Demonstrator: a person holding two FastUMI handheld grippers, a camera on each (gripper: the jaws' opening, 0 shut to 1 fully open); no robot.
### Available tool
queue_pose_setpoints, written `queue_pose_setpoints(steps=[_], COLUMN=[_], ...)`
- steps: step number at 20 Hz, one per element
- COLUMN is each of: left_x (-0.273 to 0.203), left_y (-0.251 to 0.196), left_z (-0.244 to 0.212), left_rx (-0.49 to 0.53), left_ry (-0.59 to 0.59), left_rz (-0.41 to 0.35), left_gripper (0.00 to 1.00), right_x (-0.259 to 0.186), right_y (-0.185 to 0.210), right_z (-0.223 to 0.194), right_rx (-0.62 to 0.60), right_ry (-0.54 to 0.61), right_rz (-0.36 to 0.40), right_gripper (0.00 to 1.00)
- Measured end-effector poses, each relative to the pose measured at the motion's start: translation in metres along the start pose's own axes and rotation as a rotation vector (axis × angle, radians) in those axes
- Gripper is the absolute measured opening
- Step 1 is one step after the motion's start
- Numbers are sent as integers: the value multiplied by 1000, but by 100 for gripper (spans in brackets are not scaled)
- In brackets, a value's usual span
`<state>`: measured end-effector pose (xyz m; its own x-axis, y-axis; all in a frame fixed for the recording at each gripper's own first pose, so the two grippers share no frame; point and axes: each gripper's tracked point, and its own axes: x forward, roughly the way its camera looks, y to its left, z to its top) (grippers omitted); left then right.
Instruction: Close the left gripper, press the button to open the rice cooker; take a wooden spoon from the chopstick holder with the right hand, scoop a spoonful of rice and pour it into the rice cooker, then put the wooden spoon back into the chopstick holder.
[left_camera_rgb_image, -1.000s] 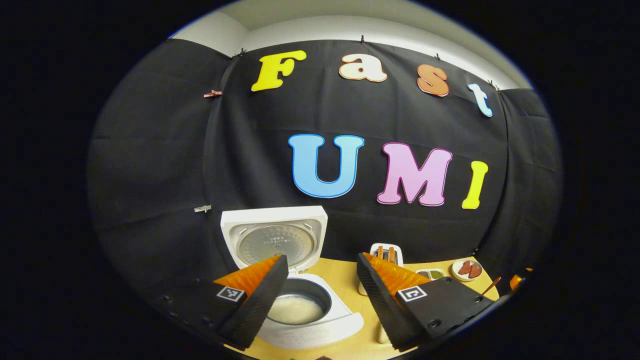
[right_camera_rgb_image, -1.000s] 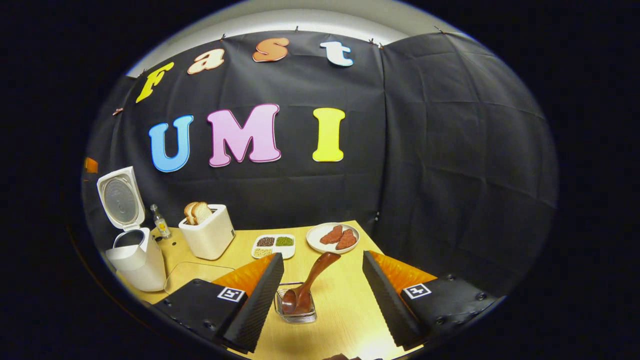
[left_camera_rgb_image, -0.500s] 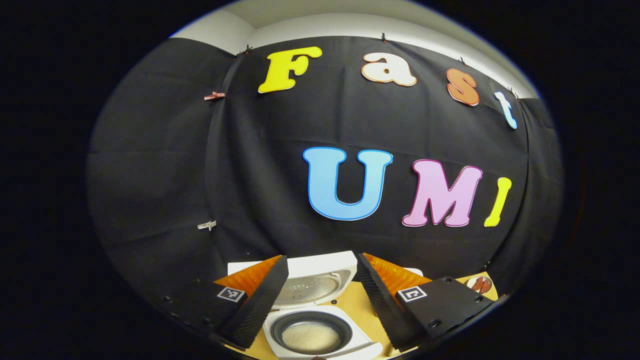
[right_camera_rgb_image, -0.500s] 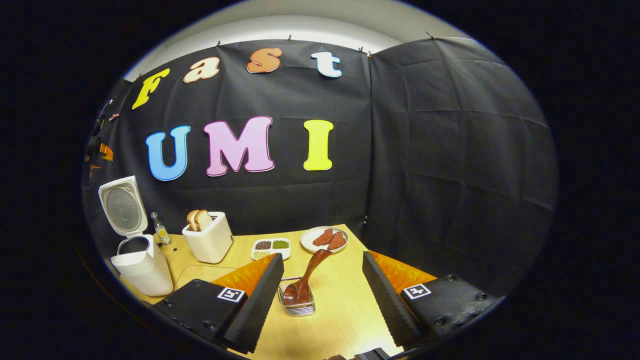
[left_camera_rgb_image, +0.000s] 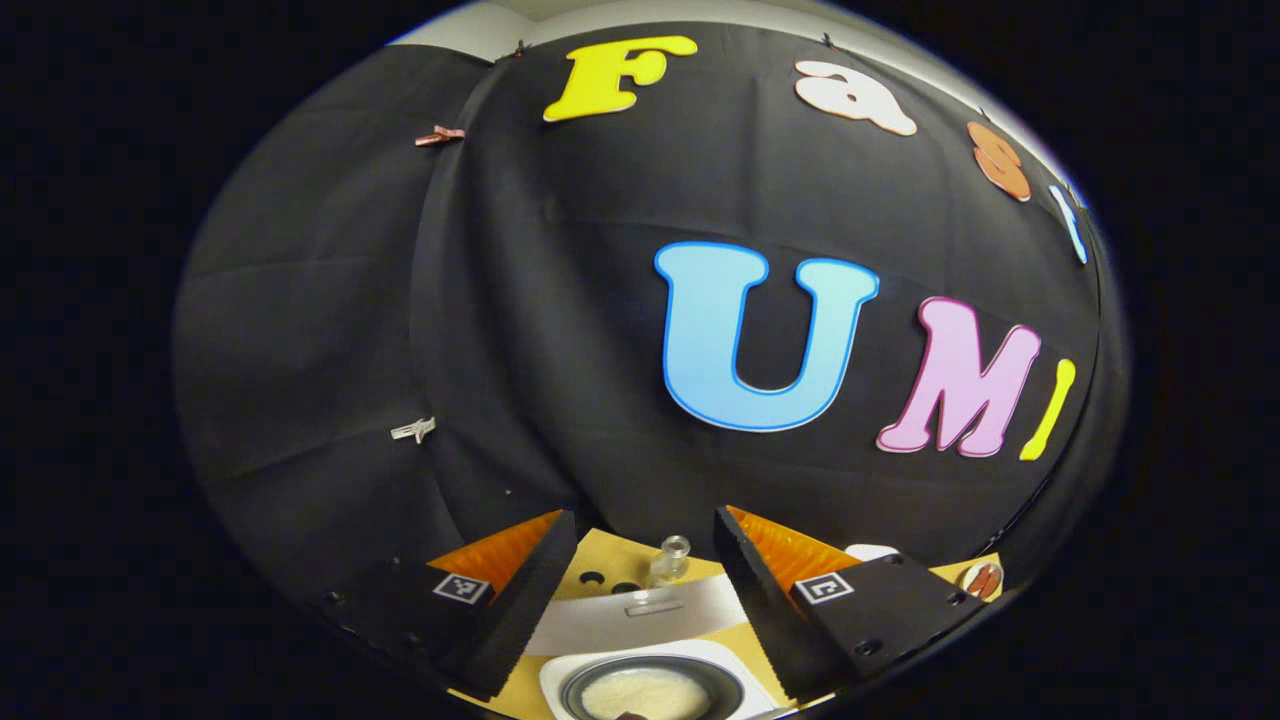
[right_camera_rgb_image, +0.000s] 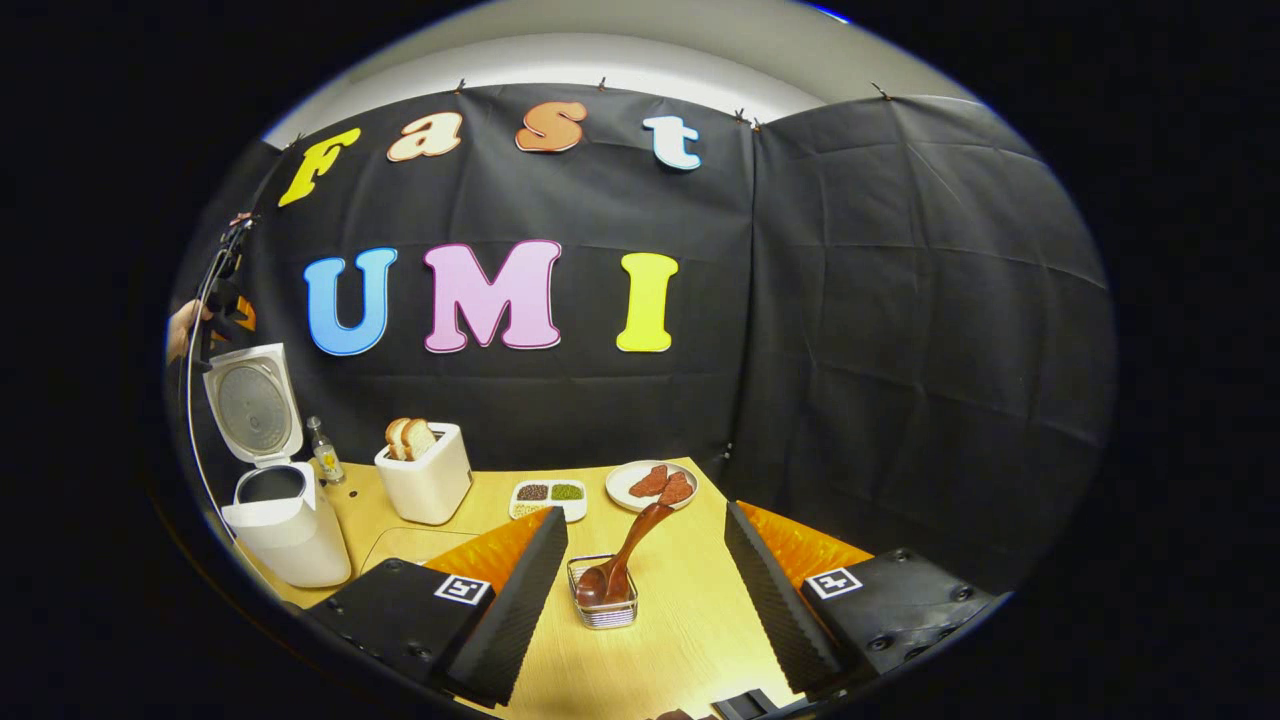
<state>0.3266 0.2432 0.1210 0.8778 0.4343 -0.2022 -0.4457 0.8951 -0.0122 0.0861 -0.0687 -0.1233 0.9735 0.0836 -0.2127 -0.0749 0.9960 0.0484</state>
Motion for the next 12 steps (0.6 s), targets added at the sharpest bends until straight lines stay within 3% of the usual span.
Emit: queue_pose_setpoints(steps=[6,12], left_x=[9,-32], left_y=[1,-13], left_z=[-33,-52], left_rx=[-66,-49], left_ry=[118,153], left_rz=[29,63], left_gripper=[98,98], right_x=[7,22], right_y=[13,20], right_z=[-18,-37], right_rx=[0,13], right_ry=[51,95], right_rz=[44,106], right_gripper=[100,100])
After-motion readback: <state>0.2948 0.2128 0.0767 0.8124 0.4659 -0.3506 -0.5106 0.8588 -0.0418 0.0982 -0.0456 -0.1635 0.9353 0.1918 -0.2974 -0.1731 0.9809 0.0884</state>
